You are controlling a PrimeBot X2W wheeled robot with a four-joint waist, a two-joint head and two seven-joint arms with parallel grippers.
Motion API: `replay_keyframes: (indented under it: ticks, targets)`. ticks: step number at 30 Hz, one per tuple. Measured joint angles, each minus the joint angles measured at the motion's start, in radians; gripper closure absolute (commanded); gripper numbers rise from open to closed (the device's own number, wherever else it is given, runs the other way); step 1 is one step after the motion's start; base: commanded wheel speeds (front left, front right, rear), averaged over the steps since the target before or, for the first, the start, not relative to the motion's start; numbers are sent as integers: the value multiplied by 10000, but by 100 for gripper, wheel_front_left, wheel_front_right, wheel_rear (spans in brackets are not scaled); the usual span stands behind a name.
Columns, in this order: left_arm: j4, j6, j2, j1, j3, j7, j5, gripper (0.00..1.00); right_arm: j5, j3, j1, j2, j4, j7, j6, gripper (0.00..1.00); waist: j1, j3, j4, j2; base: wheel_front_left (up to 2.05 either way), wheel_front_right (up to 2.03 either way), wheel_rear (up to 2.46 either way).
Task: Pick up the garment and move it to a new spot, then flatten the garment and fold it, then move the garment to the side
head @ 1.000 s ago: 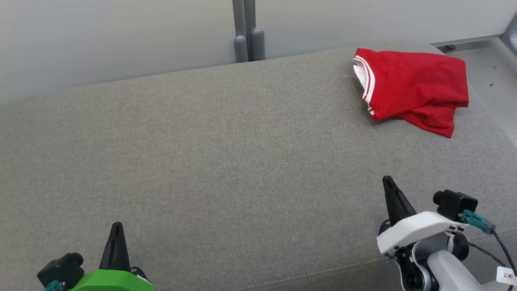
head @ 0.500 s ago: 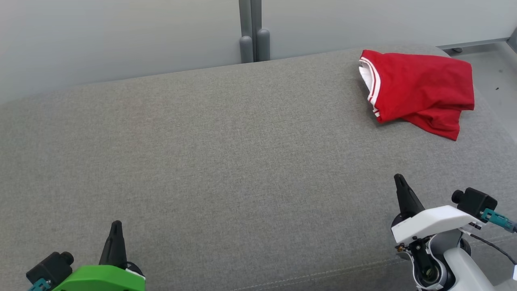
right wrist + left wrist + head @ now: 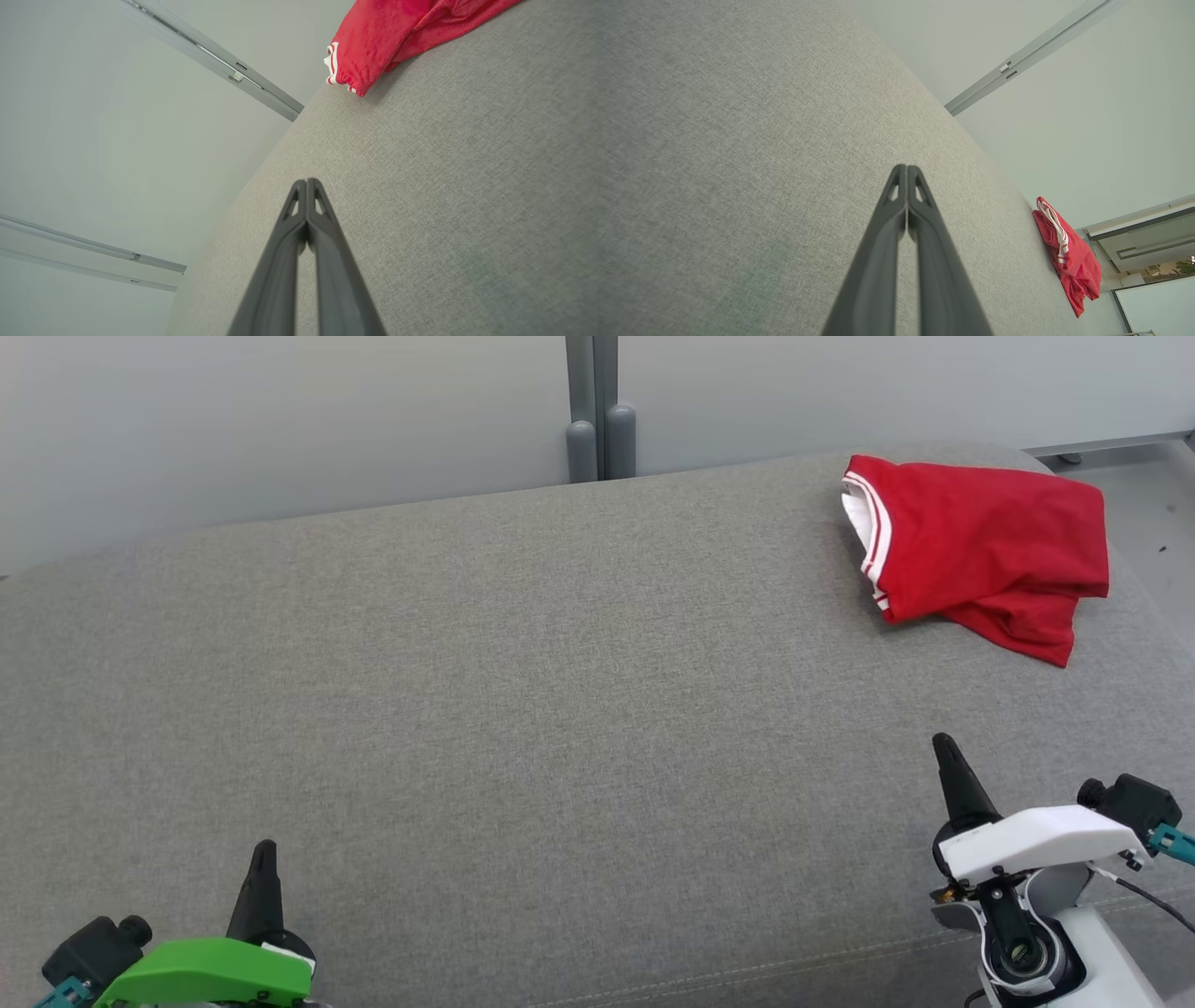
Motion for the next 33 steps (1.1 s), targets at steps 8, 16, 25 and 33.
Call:
replay_keyframes:
  ticks: [8, 16, 25, 33]
  targets:
    - [105, -201, 27, -187, 94, 251, -957, 100, 1003, -387, -7, 48, 6, 236, 196, 100, 0, -17, 87, 0, 0, 0, 0]
    - [265, -385, 54, -373, 219, 500, -2006, 100, 1983, -765, -12, 119, 15, 489, 364, 100, 0, -33, 173, 0, 0, 0, 0]
    - [408, -642, 71, -591, 341, 817, -3262, 100, 3202, -1254, -20, 186, 50, 813, 617, 100, 0, -55, 281, 0, 0, 0, 0]
    - [573, -849, 90, -751, 445, 1058, -4301, 100, 4157, -1636, -47, 224, 65, 1060, 825, 100, 0, -71, 367, 0, 0, 0, 0]
